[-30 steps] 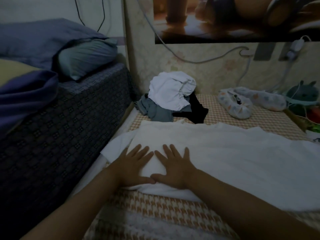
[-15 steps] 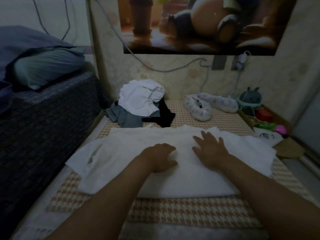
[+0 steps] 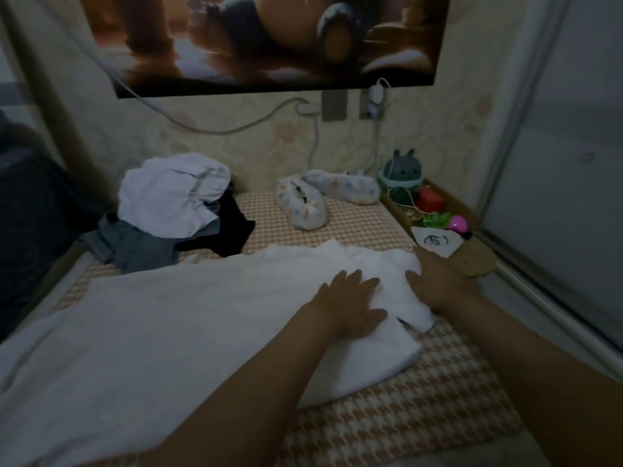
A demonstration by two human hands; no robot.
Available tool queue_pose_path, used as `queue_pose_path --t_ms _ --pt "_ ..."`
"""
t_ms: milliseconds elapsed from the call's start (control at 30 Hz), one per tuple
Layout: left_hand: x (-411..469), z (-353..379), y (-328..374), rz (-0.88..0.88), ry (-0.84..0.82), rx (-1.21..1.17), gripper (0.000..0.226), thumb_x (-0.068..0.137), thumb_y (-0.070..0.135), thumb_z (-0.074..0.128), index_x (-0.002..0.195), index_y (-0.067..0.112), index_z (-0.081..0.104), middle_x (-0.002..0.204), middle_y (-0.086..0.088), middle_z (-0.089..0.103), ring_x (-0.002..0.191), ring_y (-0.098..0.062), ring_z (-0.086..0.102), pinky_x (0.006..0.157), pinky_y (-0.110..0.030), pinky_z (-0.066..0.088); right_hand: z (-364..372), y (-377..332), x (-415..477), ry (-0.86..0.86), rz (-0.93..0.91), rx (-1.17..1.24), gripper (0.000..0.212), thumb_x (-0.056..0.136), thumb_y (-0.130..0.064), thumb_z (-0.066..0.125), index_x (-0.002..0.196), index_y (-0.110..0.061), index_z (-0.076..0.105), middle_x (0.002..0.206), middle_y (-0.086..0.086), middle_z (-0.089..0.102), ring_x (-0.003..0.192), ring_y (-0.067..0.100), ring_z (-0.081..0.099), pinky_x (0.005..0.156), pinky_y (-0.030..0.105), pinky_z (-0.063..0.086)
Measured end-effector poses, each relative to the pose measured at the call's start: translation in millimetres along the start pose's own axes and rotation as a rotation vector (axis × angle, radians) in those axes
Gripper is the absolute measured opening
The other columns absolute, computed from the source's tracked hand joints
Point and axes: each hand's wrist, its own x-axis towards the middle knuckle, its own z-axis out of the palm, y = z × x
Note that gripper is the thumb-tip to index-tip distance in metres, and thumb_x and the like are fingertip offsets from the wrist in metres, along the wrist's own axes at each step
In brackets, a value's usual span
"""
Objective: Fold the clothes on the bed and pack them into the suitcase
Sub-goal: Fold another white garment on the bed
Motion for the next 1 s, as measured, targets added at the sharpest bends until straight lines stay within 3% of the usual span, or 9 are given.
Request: queue_pose_path --t_ms 67,167,367,500,600,700,767,867,1000 --pt "11 11 2 -0.026 -0.075 0.021 0.073 0.092 0.07 0.029 0.153 0.038 0.005 0.162 0.002 -0.005 0.149 -0.027 -0.006 0.119 -0.052 0.003 -1 14 4 -0.042 0.017 0.114 0.083 0.084 -0.063 0.055 0.151 -0.022 0.029 0.153 0.003 0.037 0.136 0.023 0.039 0.113 0.041 0.034" --pt "23 4 2 -0.023 -0.001 0.111 0.07 0.089 0.073 0.029 0.149 0.038 0.024 0.159 -0.002 0.018 0.143 -0.032 0.018 0.115 -0.05 0.017 -3 21 11 -0.049 0.061 0.202 0.071 0.081 -0.054 0.068 0.141 -0.022 0.048 0.141 0.002 0.052 0.123 0.023 0.052 0.101 0.038 0.045" --pt "47 -27 -6 0.097 0.381 -0.248 0.041 0.097 0.029 0.052 0.137 0.025 0.047 0.135 0.002 0.053 0.12 -0.015 0.051 0.097 -0.024 0.039 -22 -3 17 0.042 0.049 0.194 0.024 0.074 -0.037 0.074 0.091 -0.024 0.065 0.093 0.002 0.067 0.086 0.02 0.062 0.069 0.03 0.05" --pt "49 -43 -9 0.17 0.566 -0.37 0.038 0.097 0.014 0.051 0.133 0.023 0.053 0.13 0.0 0.056 0.103 -0.014 0.057 0.09 -0.025 0.047 -51 -47 13 0.058 -0.028 0.32 0.028 0.075 -0.033 0.077 0.093 -0.013 0.066 0.091 0.001 0.065 0.072 0.004 0.055 0.055 0.024 0.044" --pt "35 -59 -16 -0.015 0.522 -0.719 0.028 0.101 0.026 0.041 0.123 0.026 0.058 0.12 -0.003 0.06 0.087 -0.018 0.064 0.063 -0.022 0.055 -58 -88 -4 -0.255 0.062 0.672 0.039 0.082 -0.04 0.073 0.109 -0.013 0.063 0.099 0.005 0.066 0.074 0.013 0.062 0.053 0.025 0.045" --pt "11 -63 -31 -0.346 0.239 -1.055 0.046 0.097 0.057 0.033 0.127 0.029 0.055 0.123 -0.003 0.058 0.102 -0.024 0.059 0.082 -0.038 0.051 -53 -107 -19 -0.615 0.064 0.896 0.04 0.094 -0.044 0.055 0.116 -0.011 0.062 0.103 0.014 0.072 0.068 0.024 0.066 0.045 0.027 0.045" --pt "-2 -50 -46 -0.434 0.155 -0.992 0.059 0.087 0.069 0.045 0.129 0.028 0.052 0.124 -0.004 0.057 0.107 -0.024 0.058 0.092 -0.041 0.048 -40 -105 -17 -0.439 0.076 0.845 0.029 0.096 -0.034 0.055 0.112 -0.013 0.066 0.097 0.013 0.073 0.065 0.023 0.065 0.047 0.027 0.046" --pt "-9 -29 -68 -0.447 0.222 -0.765 0.063 0.073 0.038 0.078 0.128 0.025 0.051 0.118 -0.011 0.06 0.093 -0.027 0.065 0.076 -0.042 0.059 -16 -92 -9 -0.113 -0.017 0.505 0.009 0.087 -0.023 0.068 0.096 -0.023 0.07 0.094 0.003 0.069 0.077 0.017 0.065 0.066 0.031 0.054" --pt "-11 -35 -86 -0.453 0.263 -0.523 0.041 0.087 0.011 0.057 0.127 0.015 0.047 0.103 -0.01 0.057 0.083 -0.023 0.057 0.059 -0.028 0.048 8 -89 -18 -0.321 -0.148 0.154 0.036 0.07 -0.042 0.08 0.101 -0.031 0.067 0.099 -0.008 0.061 0.088 0.006 0.058 0.073 0.022 0.048"
